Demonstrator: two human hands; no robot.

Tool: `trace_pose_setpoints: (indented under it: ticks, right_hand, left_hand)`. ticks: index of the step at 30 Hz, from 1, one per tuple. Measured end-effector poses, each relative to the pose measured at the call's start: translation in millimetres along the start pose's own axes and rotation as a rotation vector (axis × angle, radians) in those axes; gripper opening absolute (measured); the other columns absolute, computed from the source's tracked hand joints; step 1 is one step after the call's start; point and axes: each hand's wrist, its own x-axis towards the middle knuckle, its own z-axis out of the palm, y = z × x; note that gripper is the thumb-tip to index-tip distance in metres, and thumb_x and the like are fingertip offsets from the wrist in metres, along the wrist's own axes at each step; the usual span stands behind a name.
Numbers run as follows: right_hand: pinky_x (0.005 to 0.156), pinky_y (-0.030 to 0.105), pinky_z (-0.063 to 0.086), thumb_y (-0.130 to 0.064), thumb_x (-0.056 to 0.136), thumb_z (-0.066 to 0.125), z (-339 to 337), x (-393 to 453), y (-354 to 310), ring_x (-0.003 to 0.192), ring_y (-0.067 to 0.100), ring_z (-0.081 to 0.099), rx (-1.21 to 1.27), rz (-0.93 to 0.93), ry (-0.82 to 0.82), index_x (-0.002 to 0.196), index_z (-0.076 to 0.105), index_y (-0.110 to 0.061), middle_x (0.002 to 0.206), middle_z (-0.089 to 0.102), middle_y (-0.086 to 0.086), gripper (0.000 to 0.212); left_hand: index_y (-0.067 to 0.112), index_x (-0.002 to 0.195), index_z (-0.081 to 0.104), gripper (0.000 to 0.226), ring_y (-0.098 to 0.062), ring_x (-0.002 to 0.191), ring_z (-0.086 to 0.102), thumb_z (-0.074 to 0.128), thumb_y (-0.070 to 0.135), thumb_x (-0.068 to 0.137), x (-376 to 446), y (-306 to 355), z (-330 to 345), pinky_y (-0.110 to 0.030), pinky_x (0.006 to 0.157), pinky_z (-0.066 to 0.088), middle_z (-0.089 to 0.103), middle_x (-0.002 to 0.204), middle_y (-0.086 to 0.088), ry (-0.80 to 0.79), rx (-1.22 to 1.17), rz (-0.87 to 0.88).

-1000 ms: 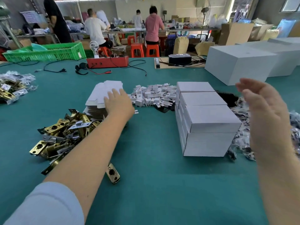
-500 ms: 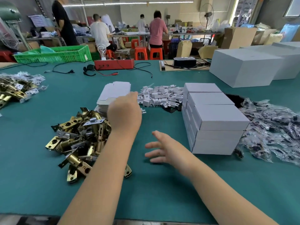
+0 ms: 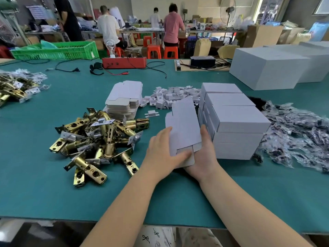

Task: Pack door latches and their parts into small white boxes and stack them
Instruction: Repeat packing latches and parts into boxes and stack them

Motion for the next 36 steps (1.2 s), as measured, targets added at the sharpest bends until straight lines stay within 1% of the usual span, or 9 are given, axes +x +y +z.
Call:
trace_pose_setpoints:
  ticks: [3, 6, 10, 15, 19, 25, 28, 31, 36]
  right_hand:
    - [0.089, 0.042, 0.051, -0.067, 0.091, 0.030, -0.7, -2.0, 0.5, 0.104, 0.031, 0.065, -0.019, 0.006, 0.003, 0.125, 0.061, -0.012, 0.124, 0.063, 0.016, 0.072]
    - [0.087, 0.043, 0.053, -0.067, 0.092, 0.026, -0.7, -3.9, -2.5, 0.100, 0.033, 0.067, -0.056, 0.033, -0.008, 0.125, 0.060, -0.014, 0.119, 0.065, 0.017, 0.072]
    - [0.086, 0.047, 0.053, -0.072, 0.089, 0.022, -5.1, -5.7, -2.2, 0.102, 0.037, 0.066, -0.085, 0.052, -0.024, 0.124, 0.061, -0.018, 0.120, 0.065, 0.018, 0.075]
    - [0.103, 0.052, 0.038, -0.051, 0.088, 0.046, -6.7, -7.9, -3.4, 0.102, 0.037, 0.061, -0.087, 0.017, -0.026, 0.123, 0.064, -0.009, 0.120, 0.062, 0.021, 0.057]
    - [0.098, 0.043, 0.044, -0.049, 0.079, 0.058, -6.2, -12.6, -4.4, 0.101, 0.031, 0.061, -0.207, 0.061, -0.053, 0.109, 0.072, -0.010, 0.109, 0.064, 0.015, 0.051]
    - [0.102, 0.041, 0.039, -0.067, 0.077, 0.046, 1.3, -13.6, -4.9, 0.109, 0.030, 0.054, -0.274, 0.098, -0.052, 0.136, 0.051, -0.014, 0.115, 0.056, 0.014, 0.080]
    - [0.088, 0.036, 0.049, -0.068, 0.076, 0.045, 2.0, -16.1, -5.3, 0.097, 0.024, 0.064, -0.294, 0.097, -0.057, 0.121, 0.066, -0.020, 0.112, 0.062, 0.009, 0.069]
    - [0.085, 0.030, 0.053, -0.071, 0.074, 0.045, 2.1, -19.6, -4.4, 0.098, 0.015, 0.067, -0.397, 0.087, -0.071, 0.103, 0.075, -0.029, 0.105, 0.071, 0.000, 0.059]
    - [0.086, 0.032, 0.054, -0.069, 0.075, 0.045, 1.5, -20.4, -8.2, 0.103, 0.017, 0.066, -0.377, 0.114, -0.089, 0.103, 0.075, -0.027, 0.109, 0.071, 0.002, 0.059]
  left_hand:
    - [0.019, 0.143, 0.032, 0.090, -0.013, 0.118, 0.037, 0.064, 0.066, 0.075, 2.2, -5.5, 3.5, -0.027, 0.091, 0.030, 0.041, 0.123, 0.011, -0.123, -0.094, -0.056]
    - [0.027, 0.143, 0.035, 0.075, -0.006, 0.098, 0.055, 0.066, 0.057, 0.081, 2.9, -7.3, 1.3, -0.026, 0.077, 0.039, 0.051, 0.121, 0.016, -0.034, -0.178, -0.100]
    - [0.031, 0.147, 0.031, 0.074, 0.012, 0.087, 0.053, 0.067, 0.044, 0.085, 0.0, -8.9, -5.6, -0.019, 0.076, 0.038, 0.057, 0.124, 0.018, 0.072, -0.207, -0.086]
    - [0.033, 0.148, 0.027, 0.096, 0.024, 0.088, 0.049, 0.082, 0.043, 0.070, -0.8, -9.2, -6.1, 0.003, 0.068, 0.037, 0.046, 0.107, 0.035, 0.000, -0.263, -0.059]
    - [0.033, 0.151, 0.021, 0.107, 0.010, 0.093, 0.056, 0.083, 0.050, 0.066, 0.0, -7.7, -6.9, -0.009, 0.078, 0.040, 0.052, 0.115, 0.028, -0.019, -0.252, -0.054]
    - [0.030, 0.151, 0.022, 0.093, 0.000, 0.095, 0.056, 0.063, 0.066, 0.075, 0.6, -5.2, -5.1, -0.024, 0.079, 0.038, 0.058, 0.104, 0.021, 0.031, -0.090, -0.053]
    - [0.030, 0.149, 0.023, 0.098, -0.011, 0.109, 0.049, 0.045, 0.081, 0.069, -1.1, -2.7, -3.4, -0.030, 0.084, 0.042, 0.060, 0.117, 0.005, 0.055, 0.059, -0.010]
    - [0.024, 0.141, 0.032, 0.097, -0.019, 0.115, 0.044, 0.045, 0.080, 0.064, -1.6, 2.5, 0.9, -0.042, 0.096, 0.045, 0.052, 0.118, 0.000, -0.015, -0.055, 0.030]
    - [0.024, 0.136, 0.045, 0.078, -0.024, 0.104, 0.055, 0.049, 0.073, 0.075, 1.7, -1.4, -6.1, -0.041, 0.086, 0.049, 0.058, 0.105, -0.002, -0.064, -0.101, 0.021]
